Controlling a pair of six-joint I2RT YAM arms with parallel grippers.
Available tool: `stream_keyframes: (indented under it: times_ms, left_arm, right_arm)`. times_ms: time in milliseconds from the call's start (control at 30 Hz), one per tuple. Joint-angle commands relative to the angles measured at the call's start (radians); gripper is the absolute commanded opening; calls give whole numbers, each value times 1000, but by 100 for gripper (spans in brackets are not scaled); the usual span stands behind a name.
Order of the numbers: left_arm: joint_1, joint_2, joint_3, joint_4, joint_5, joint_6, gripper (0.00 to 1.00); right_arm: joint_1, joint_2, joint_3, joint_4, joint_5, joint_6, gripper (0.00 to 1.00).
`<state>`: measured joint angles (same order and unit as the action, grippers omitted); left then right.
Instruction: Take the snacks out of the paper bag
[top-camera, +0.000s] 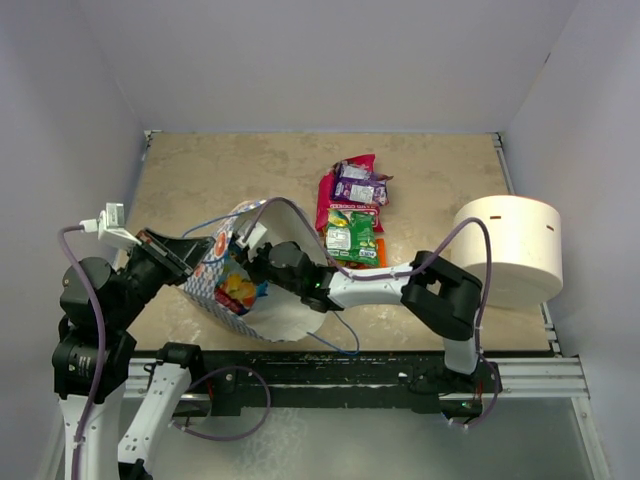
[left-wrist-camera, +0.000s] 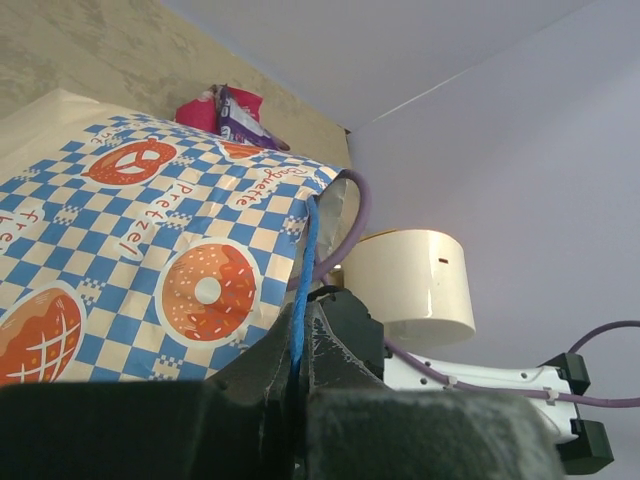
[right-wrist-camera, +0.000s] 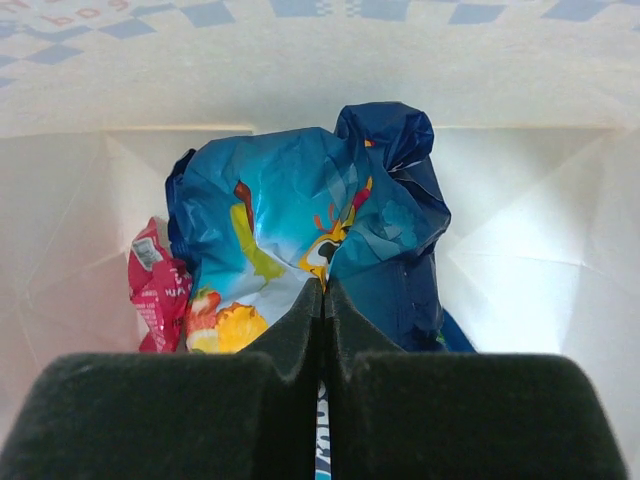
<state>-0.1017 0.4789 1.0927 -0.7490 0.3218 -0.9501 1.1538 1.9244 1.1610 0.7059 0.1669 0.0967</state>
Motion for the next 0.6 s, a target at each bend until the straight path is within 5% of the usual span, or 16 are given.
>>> stream_keyframes:
  times_ms: [0,567]
  left_arm:
    - [-6,-21,50,-16,-56,8,0]
    - [-6,-13,71,-46,-129,18,0]
  right_arm:
    - [5,-169,-2,125,72,-38,0]
    - [6,-413,-98,-23,94,-68,0]
